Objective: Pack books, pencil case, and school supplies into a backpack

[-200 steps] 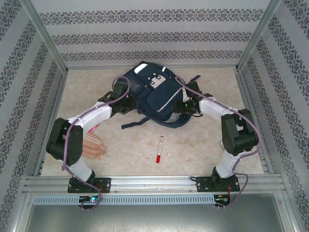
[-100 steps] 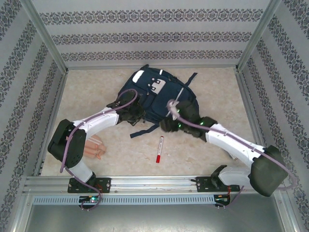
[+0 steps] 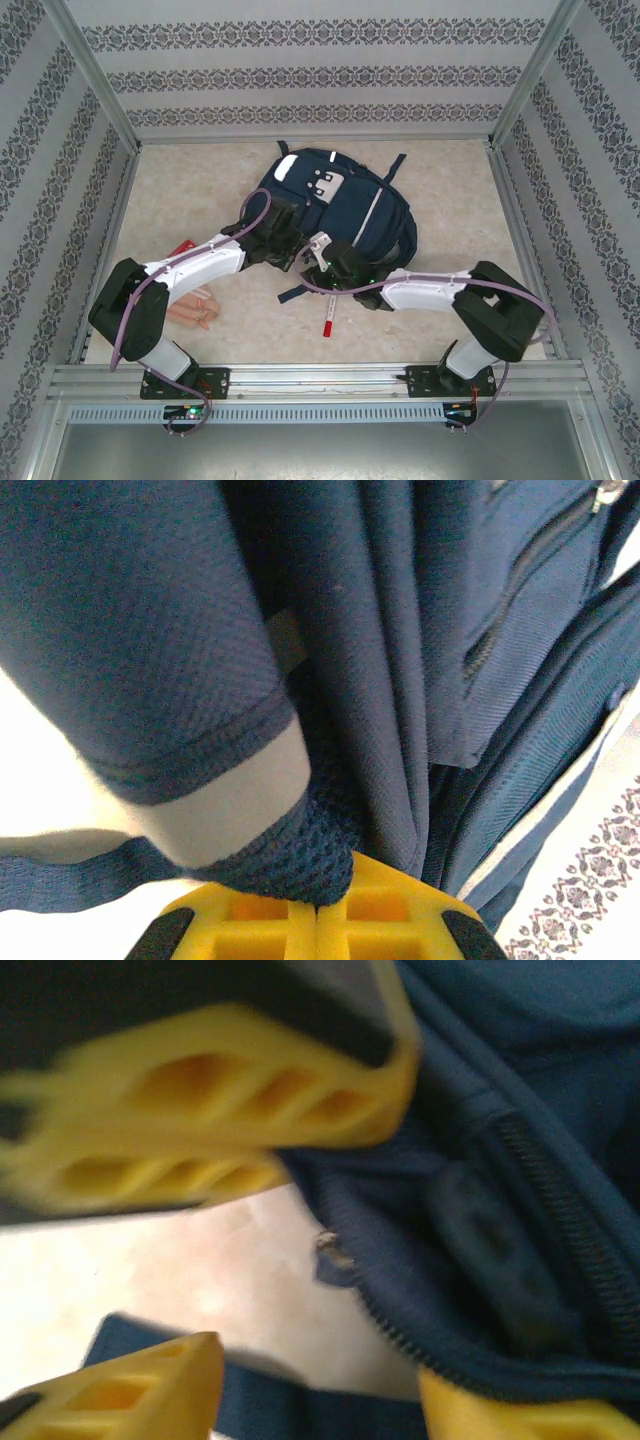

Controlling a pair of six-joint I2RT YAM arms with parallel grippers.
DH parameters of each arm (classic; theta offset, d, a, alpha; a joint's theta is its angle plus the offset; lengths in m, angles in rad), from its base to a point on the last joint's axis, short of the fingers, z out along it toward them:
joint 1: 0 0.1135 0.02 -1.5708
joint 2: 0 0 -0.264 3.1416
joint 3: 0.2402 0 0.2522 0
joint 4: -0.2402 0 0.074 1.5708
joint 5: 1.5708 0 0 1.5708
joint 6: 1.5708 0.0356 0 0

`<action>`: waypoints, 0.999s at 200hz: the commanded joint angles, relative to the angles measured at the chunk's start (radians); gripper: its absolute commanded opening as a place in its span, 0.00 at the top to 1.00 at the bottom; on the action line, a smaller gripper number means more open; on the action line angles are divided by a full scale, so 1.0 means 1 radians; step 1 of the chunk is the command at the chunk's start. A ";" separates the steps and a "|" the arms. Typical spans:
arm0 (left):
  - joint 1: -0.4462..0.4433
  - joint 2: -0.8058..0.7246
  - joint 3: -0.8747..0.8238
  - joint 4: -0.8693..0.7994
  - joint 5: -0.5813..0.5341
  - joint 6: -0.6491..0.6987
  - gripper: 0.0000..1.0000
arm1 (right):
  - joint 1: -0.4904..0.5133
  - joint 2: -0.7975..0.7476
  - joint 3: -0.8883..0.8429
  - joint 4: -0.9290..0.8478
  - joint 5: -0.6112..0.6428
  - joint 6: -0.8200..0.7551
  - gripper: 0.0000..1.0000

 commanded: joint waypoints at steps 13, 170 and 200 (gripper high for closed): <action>-0.033 -0.046 -0.003 0.097 0.096 -0.075 1.00 | 0.003 0.090 0.057 0.182 0.187 0.165 0.52; -0.001 -0.096 -0.070 -0.035 -0.035 -0.035 1.00 | -0.142 -0.079 -0.143 0.178 -0.397 0.085 1.00; -0.002 -0.079 -0.051 -0.015 0.022 -0.067 1.00 | -0.095 -0.105 -0.158 0.196 -0.342 -0.022 0.72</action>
